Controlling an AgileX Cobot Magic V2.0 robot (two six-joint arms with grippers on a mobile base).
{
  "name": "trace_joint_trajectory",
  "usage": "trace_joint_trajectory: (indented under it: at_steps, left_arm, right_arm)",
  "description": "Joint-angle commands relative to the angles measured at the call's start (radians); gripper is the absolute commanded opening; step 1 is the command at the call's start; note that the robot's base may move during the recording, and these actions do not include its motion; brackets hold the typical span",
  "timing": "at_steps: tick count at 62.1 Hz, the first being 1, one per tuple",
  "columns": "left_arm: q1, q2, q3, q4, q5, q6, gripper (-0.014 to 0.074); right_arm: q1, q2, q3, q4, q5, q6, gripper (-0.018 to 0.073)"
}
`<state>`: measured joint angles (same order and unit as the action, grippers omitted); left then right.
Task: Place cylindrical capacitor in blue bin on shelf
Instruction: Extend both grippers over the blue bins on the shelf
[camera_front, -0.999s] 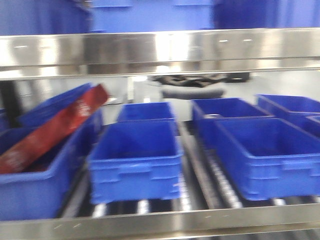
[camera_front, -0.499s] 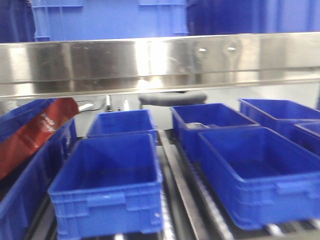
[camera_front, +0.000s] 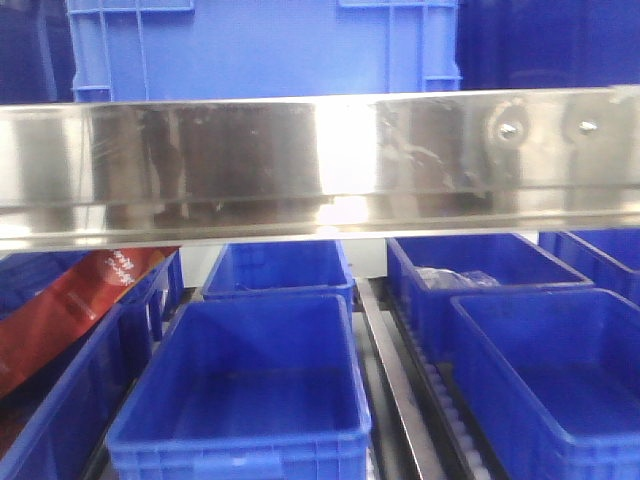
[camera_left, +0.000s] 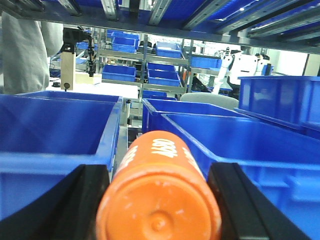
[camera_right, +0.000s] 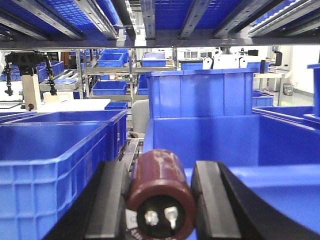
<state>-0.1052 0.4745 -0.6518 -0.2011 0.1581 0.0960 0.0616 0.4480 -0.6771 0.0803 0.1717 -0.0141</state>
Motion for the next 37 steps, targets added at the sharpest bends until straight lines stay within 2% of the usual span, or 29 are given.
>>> trace_joint_trajectory:
  at_steps: [1,37]
  left_arm:
    - [0.002,-0.003,0.002,-0.007,-0.024,0.002,-0.0111]
    - [0.002,-0.003,0.002,-0.007,-0.024,0.002,-0.0111]
  right_arm:
    - [0.000,-0.002,0.002,-0.006,-0.031,-0.004,-0.0164]
    - [0.000,-0.002,0.002,-0.006,-0.031,-0.004,-0.0164]
